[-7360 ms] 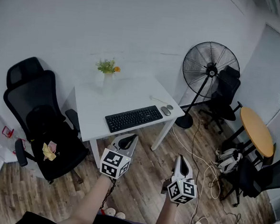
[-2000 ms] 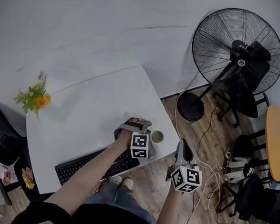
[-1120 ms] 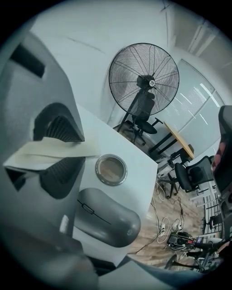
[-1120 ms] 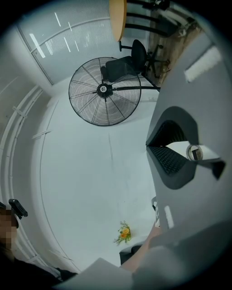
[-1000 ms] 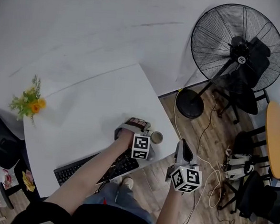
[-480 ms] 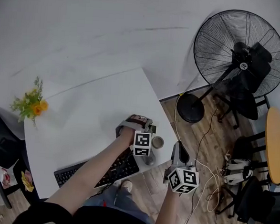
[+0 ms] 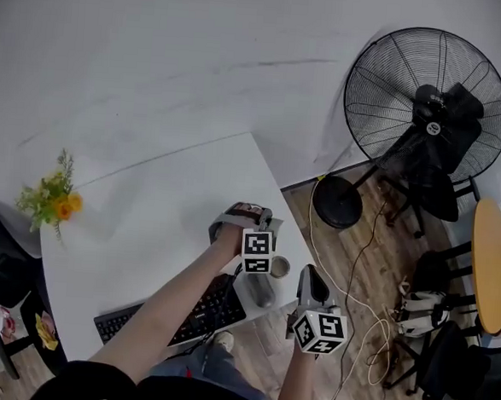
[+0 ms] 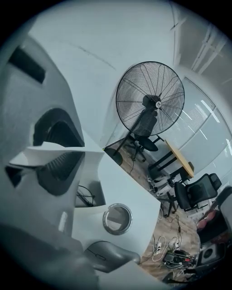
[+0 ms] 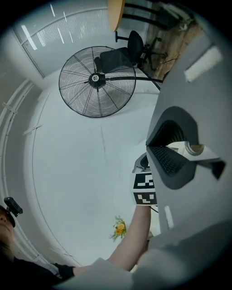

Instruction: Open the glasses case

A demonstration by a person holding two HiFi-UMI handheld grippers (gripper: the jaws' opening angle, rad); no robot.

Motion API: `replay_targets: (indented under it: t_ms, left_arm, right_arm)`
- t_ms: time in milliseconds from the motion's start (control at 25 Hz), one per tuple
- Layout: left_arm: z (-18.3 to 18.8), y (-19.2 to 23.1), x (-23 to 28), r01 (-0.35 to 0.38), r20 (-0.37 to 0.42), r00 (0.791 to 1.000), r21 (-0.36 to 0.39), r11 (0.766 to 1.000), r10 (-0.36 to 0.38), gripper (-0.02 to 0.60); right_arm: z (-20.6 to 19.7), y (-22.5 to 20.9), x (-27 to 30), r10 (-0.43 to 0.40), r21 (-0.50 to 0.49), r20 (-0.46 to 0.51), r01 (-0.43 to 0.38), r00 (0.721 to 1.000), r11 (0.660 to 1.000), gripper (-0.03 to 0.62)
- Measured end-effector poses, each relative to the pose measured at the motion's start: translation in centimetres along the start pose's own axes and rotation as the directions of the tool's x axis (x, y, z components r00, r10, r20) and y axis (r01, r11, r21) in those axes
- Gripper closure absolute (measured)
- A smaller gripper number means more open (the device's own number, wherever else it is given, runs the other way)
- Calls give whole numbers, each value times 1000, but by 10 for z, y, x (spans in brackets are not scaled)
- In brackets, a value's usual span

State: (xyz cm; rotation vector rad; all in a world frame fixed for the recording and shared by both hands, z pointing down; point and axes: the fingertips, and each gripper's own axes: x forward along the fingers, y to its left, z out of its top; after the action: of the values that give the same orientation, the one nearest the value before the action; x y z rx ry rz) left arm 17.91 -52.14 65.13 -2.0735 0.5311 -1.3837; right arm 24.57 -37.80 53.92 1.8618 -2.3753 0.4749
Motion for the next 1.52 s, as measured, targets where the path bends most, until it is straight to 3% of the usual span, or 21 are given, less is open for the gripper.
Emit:
replay_targets:
  t_ms: [440,640,760,880,1080,1360,1440,1520]
  left_arm:
    - [4,1,-9,9,43,999,-58,998,-7,532]
    - [13,8,-36,0,126,992,-171,985,22,531]
    - [17,19,-61,-11,189,979,-302,953,71,540]
    - [20,32,-93,-3,257,956,-471,882,140,559]
    - [12,62,-154,40,338,890,-726,686,306,574]
    - [-21,86,-241,73,334,773,-892,446,540,574]
    - [-32,82,-257,72,310,755,-915,396,578,574]
    - [-41,72,-265,62,287,754,-927,371,591,574]
  right_arm:
    - [3,5,-2,3,-3,6,-3,1000,1000,582]
    - [7,9,-5,5,-5,17,-5,1000,1000,582]
    - [11,13,-6,12,-11,29,-12,1000,1000,582]
    - [16,19,-6,22,-18,43,-21,999,1000,580]
    - [29,32,-5,48,-29,72,-46,996,999,582]
    - [51,52,-1,78,-51,127,-72,989,996,582]
    - [56,57,-2,80,-60,143,-72,987,996,582]
    - [59,61,-4,79,-69,153,-69,985,995,582]
